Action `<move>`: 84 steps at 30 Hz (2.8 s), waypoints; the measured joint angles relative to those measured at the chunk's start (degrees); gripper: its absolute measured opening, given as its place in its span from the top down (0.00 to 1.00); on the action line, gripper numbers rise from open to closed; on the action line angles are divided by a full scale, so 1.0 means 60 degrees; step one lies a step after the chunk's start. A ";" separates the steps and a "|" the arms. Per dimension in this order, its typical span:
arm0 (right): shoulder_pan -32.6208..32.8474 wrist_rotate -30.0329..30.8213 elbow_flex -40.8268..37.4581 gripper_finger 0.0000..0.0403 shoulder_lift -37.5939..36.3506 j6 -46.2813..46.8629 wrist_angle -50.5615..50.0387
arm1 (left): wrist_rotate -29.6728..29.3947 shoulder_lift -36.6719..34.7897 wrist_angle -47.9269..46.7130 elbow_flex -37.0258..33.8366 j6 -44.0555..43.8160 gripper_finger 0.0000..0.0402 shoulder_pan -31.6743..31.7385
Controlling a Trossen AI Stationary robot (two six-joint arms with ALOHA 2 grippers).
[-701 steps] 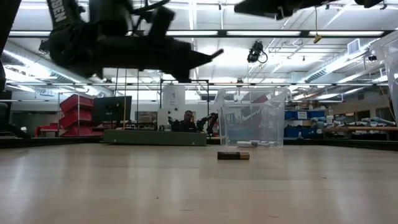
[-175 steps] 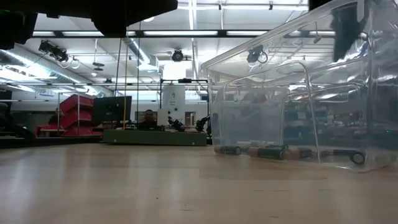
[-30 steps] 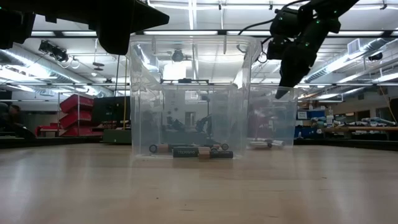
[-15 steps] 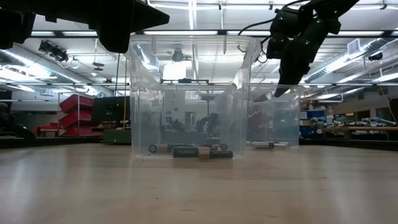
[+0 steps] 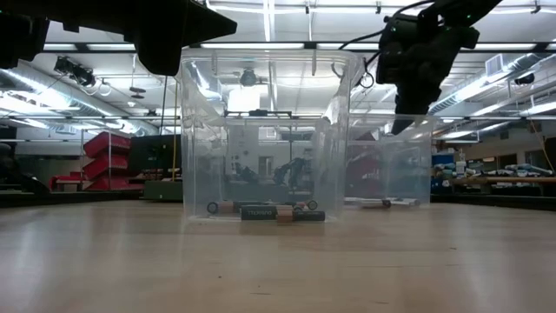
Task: Sort batteries
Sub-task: Move the transparent bins to the top right
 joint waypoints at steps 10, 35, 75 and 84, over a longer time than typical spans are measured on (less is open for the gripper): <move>0.0529 -0.1005 0.0000 1.00 0.0000 0.0297 -0.0503 | 0.0001 0.0000 0.0004 0.0000 0.0000 1.00 0.0000; 0.3770 -0.1857 0.0007 1.00 0.0000 0.2826 -0.1213 | -0.0928 0.0000 0.0113 -0.0003 0.0355 1.00 -0.0004; 0.8206 0.2503 0.0018 1.00 -0.3999 0.8724 -0.2694 | -0.2385 -0.0004 0.0197 0.0481 0.1767 1.00 -0.0648; 0.8671 0.2443 0.0018 1.00 -0.4042 1.1901 -0.6146 | -0.2381 -0.0004 0.0139 0.0481 0.1715 1.00 -0.0648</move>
